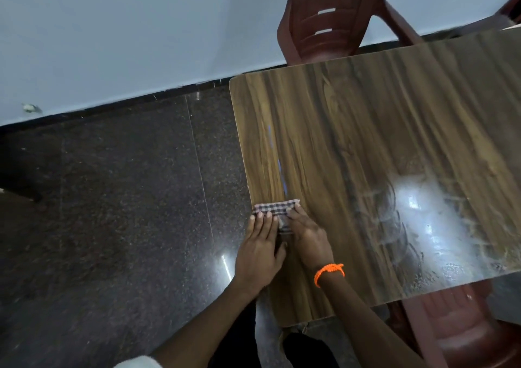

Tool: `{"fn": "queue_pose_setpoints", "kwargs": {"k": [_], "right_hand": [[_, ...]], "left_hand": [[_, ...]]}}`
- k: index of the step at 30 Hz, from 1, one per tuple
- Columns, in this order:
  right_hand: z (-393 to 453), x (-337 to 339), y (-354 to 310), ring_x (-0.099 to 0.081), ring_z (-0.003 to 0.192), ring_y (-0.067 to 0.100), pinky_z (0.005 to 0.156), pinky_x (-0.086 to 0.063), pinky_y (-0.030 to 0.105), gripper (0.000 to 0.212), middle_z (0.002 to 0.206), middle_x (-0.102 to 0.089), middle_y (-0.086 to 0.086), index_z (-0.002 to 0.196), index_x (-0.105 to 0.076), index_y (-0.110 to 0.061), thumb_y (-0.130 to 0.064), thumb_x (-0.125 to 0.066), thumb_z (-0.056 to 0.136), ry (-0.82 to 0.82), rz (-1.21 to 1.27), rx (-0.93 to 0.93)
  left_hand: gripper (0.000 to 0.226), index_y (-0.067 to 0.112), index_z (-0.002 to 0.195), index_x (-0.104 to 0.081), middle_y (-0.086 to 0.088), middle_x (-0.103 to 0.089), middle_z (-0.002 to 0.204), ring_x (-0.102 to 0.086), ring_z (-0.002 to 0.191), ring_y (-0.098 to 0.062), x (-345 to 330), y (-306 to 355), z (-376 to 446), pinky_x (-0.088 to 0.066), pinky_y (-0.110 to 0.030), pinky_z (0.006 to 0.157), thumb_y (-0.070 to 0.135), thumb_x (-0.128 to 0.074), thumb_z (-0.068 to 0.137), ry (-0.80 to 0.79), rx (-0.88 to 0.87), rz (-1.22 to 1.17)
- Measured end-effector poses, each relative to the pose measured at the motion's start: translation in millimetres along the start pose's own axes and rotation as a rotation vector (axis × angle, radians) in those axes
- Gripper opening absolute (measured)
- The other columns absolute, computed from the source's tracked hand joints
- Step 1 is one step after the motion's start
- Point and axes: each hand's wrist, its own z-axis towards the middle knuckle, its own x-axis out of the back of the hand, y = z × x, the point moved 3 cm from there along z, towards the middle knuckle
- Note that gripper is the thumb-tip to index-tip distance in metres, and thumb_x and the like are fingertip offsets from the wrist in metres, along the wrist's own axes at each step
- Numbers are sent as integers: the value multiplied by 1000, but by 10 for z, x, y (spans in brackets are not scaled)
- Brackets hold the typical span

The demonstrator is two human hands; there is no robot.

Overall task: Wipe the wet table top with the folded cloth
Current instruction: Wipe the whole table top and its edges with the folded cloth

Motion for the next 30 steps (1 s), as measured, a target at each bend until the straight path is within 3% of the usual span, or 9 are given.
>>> {"fn": "queue_pose_setpoints", "kwargs": {"k": [4, 9, 13, 17, 21, 26, 30], "right_hand": [[-338, 10, -85, -45, 132, 26, 97, -50, 39, 52, 133, -58, 10, 120, -64, -4, 1, -79, 70, -53, 9, 55], [-540, 133, 205, -40, 137, 16, 106, -42, 32, 49, 139, -53, 2, 124, -64, -9, 7, -68, 78, 16, 49, -36], [-207, 260, 451, -42, 135, 15, 105, -42, 30, 35, 135, -57, 5, 118, -67, -9, -21, -48, 91, 134, 19, -134], [357, 247, 483, -47, 130, 17, 102, -45, 31, 32, 128, -63, 5, 111, -70, -8, -2, -55, 84, 177, 7, -152], [688, 60, 310, -46, 130, 19, 102, -46, 32, 38, 128, -62, 8, 113, -69, -5, 10, -59, 79, 111, 1, -73], [457, -167, 53, -37, 138, 14, 110, -36, 26, 40, 138, -54, 4, 127, -59, -8, -23, -48, 91, 64, 75, -8], [120, -124, 122, -40, 137, 18, 109, -38, 31, 36, 139, -53, 2, 123, -63, -11, -21, -50, 91, 87, 75, -20]], "left_hand": [[70, 5, 154, -40, -16, -39, 160, -22, 155, -29, -110, -13, -295, -18, -45, 126, 52, -42, 102, -23, -81, 20], [67, 7, 153, -42, -16, -38, 160, -24, 155, -30, -158, 211, -130, -19, -46, 123, 52, -39, 104, -55, -174, 18], [66, 5, 154, -39, -16, -38, 161, -23, 155, -27, -56, 314, 404, -22, -48, 126, 47, -39, 103, -40, -229, 17], [66, 5, 155, -39, -16, -39, 160, -25, 154, -28, 118, 108, 857, -15, -48, 127, 44, -39, 102, -17, -217, 70], [65, 6, 156, -35, -16, -35, 162, -21, 156, -29, 240, -288, 888, -12, -48, 128, 44, -36, 104, -7, -174, 57], [67, 5, 155, -37, -17, -37, 161, -23, 155, -29, 142, -503, 417, -23, -50, 126, 48, -40, 105, 19, -168, -18], [69, 6, 154, -39, -15, -32, 162, -21, 155, -29, 51, -287, 253, -18, -45, 125, 53, -37, 104, -17, -169, -33]]}}
